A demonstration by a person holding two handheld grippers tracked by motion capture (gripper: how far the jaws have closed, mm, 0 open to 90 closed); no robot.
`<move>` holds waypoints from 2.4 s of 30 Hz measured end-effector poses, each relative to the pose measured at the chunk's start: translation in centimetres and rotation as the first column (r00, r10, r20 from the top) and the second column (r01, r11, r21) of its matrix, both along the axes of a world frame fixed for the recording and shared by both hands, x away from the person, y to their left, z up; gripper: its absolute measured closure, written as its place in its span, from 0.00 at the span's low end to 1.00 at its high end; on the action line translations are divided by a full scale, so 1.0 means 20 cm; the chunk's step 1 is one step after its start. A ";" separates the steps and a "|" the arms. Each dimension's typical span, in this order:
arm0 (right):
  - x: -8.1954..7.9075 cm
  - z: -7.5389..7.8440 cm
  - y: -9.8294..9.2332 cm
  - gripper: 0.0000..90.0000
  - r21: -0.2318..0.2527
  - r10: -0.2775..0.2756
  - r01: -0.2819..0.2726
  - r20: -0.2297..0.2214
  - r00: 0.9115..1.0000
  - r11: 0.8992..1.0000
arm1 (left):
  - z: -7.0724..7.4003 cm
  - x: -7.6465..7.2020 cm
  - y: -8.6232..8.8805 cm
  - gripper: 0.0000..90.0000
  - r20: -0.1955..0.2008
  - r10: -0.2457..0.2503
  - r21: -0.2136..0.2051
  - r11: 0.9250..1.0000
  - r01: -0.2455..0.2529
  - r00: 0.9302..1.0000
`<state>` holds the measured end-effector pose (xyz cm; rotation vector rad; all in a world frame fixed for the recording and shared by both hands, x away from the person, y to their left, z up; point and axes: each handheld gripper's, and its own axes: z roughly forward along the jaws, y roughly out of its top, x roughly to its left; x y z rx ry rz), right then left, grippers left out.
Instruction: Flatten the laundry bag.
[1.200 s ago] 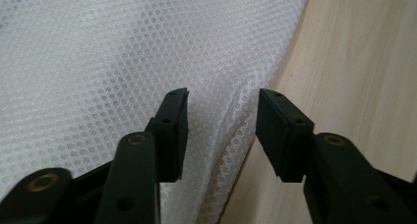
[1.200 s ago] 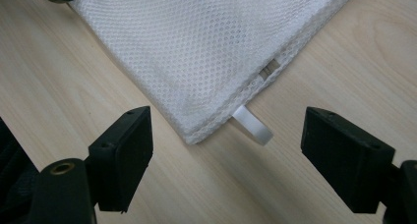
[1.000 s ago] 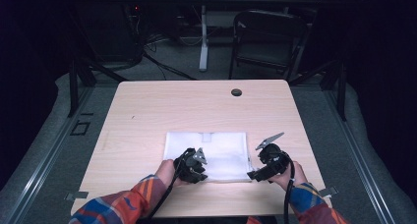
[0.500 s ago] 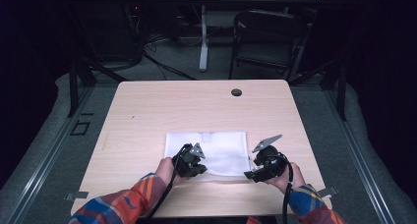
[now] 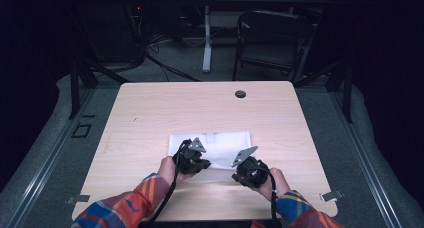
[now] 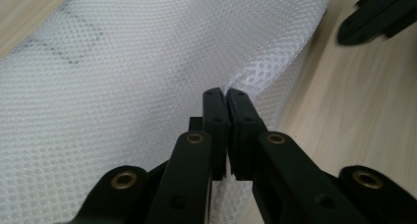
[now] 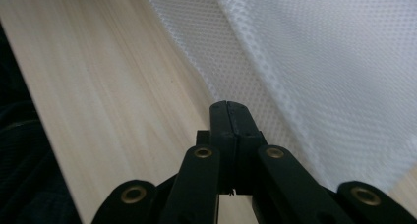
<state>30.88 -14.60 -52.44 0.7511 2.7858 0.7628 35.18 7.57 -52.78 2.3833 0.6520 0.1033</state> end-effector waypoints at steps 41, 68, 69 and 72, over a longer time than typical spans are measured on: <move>0.10 -0.17 0.11 1.00 -0.062 0.013 -0.013 0.000 1.000 0.998 | 0.11 0.08 0.05 0.98 0.032 0.065 -0.020 0.998 -0.065 0.997; 0.06 -0.16 0.11 1.00 -0.083 0.046 -0.048 -0.022 0.999 0.995 | 0.31 0.17 0.04 0.98 0.104 0.082 0.008 0.996 -0.083 0.991; 0.06 -0.16 0.11 1.00 -0.080 0.043 -0.044 -0.018 0.999 0.996 | 0.32 0.18 0.04 0.98 0.109 0.089 0.008 0.996 -0.090 0.990; 0.06 -0.16 0.11 1.00 -0.081 0.037 -0.039 -0.022 0.999 0.996 | 0.33 0.19 0.04 0.98 0.121 0.089 0.012 0.996 -0.091 0.989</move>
